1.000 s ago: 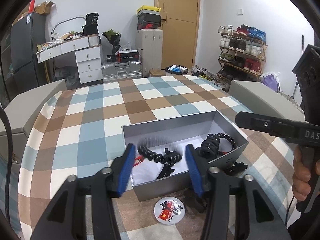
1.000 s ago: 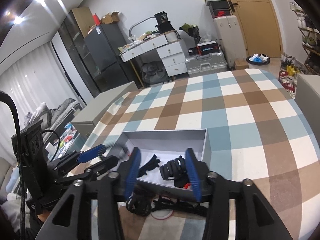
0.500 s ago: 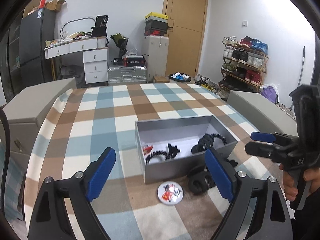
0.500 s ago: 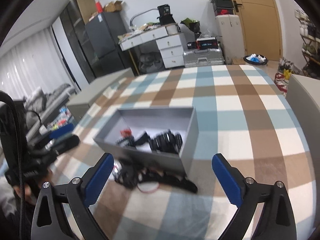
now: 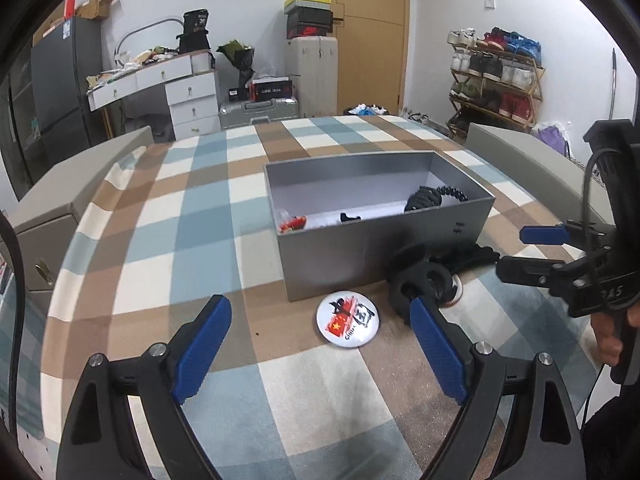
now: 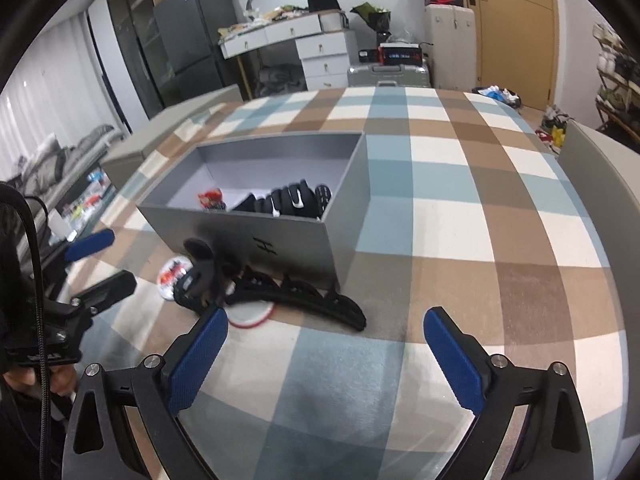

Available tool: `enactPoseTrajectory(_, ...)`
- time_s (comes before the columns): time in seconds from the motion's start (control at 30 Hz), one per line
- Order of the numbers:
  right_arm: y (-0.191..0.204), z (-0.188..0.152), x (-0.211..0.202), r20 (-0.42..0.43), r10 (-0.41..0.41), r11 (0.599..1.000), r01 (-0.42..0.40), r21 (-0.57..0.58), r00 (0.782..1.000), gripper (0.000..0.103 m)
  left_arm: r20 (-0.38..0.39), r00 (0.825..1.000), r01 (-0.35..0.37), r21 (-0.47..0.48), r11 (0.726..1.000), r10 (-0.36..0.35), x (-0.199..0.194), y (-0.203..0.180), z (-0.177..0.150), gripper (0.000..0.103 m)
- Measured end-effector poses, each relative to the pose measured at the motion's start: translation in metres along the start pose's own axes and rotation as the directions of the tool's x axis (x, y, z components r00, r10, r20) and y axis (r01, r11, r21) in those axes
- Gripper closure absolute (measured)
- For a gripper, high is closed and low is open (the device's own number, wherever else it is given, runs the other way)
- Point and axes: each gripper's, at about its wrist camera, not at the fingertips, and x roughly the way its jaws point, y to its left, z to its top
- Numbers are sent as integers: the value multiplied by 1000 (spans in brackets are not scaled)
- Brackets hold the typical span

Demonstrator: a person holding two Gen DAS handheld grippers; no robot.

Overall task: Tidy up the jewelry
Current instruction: 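Move the left gripper to the white round badge while the right gripper approaches the black toothed headband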

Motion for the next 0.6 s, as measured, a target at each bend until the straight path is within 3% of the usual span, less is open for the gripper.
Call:
enactPoseTrajectory(0.23, 9, -2, 9, -25, 1, 999, -2, -34, 1000, 5, -24, 1000, -6, 23, 1000, 7, 4, -4, -6, 15)
enactPoseTrajectory(0.6, 31, 4, 23, -44, -85, 989, 79, -124, 995, 7, -48, 999, -4, -14, 1000, 4, 8, 4, -8, 15)
